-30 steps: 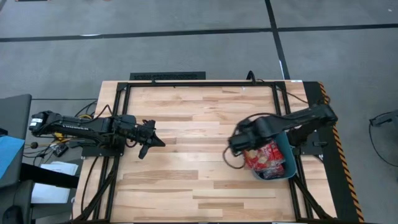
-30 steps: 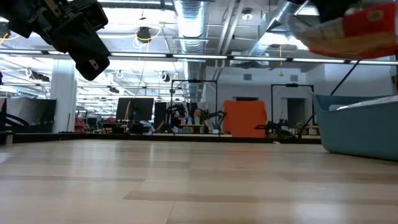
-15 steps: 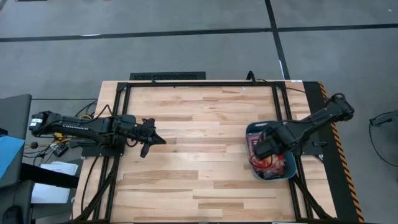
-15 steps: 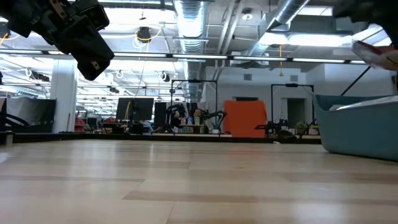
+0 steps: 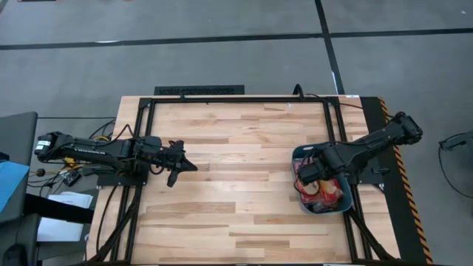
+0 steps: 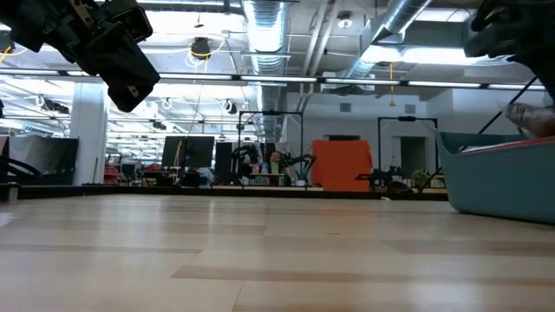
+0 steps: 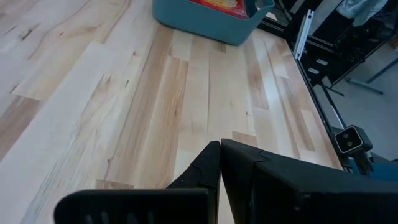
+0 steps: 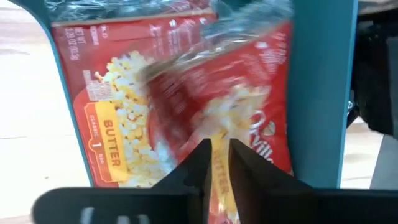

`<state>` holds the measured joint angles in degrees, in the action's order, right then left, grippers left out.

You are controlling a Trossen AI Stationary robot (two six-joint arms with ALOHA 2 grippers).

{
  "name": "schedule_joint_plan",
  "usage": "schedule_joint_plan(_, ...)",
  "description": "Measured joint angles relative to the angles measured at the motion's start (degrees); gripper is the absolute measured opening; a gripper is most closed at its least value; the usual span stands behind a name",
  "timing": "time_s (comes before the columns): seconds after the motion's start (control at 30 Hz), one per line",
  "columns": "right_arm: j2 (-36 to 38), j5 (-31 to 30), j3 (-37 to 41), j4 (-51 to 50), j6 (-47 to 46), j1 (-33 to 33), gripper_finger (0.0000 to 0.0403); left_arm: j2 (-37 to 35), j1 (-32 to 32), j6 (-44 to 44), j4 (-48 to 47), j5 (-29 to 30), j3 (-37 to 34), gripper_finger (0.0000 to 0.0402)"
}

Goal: Sort popcorn bags into baskets
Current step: Stack the popcorn bag into the blue bin, then return to home position

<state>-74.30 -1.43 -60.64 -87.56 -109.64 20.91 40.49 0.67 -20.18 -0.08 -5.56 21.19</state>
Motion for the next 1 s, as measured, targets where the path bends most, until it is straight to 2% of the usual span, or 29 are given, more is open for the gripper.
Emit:
schedule_joint_plan(0.13,0.02,-0.40,0.00,0.58,4.90,-1.44,0.0114,0.00,0.00,0.00,0.00,0.00,0.00,0.0000)
schedule_joint_plan(0.2,0.01,-2.47,-0.06,1.30,6.03,-2.01,0.0133,0.00,0.00,0.17,-0.02,0.00,0.00,0.0000)
schedule_joint_plan(0.3,0.15,-10.69,-1.99,2.03,7.66,-1.69,0.0156,-0.16,0.00,1.01,-0.04,-0.13,0.00,0.0000)
schedule_joint_plan(0.4,0.17,-20.76,-5.79,4.97,13.78,0.02,0.0171,-1.28,-0.02,2.09,-0.62,-1.72,0.95,0.0000)
schedule_joint_plan(0.47,0.17,-26.21,-9.15,8.19,21.37,1.06,0.0177,-2.34,-0.02,2.69,-0.88,-3.35,2.84,0.0000)
schedule_joint_plan(0.53,0.16,-28.94,-12.59,10.17,30.72,1.24,0.0180,-3.75,-0.02,3.84,-1.36,-5.11,5.08,0.0000)
schedule_joint_plan(0.67,0.00,-28.56,-17.74,12.43,50.40,1.13,0.0183,-6.28,0.02,6.04,-2.09,-5.37,9.21,0.0000)
schedule_joint_plan(0.73,0.06,-28.45,-18.99,13.89,52.78,1.27,0.0182,-7.36,0.02,7.29,-2.07,-5.37,10.25,0.0000)
schedule_joint_plan(0.8,0.07,-29.81,-19.30,18.09,55.04,1.63,0.0179,-8.26,0.02,7.70,-2.10,-5.38,10.55,0.0000)
schedule_joint_plan(0.9,0.04,-31.81,-19.28,25.81,69.10,0.95,0.0175,-9.59,0.02,0.95,-3.36,-6.44,10.54,0.0000)
schedule_joint_plan(1.0,0.75,-32.17,-19.24,34.38,80.84,-3.07,0.0173,-11.03,-0.53,2.14,-4.46,-6.64,10.54,0.0000)
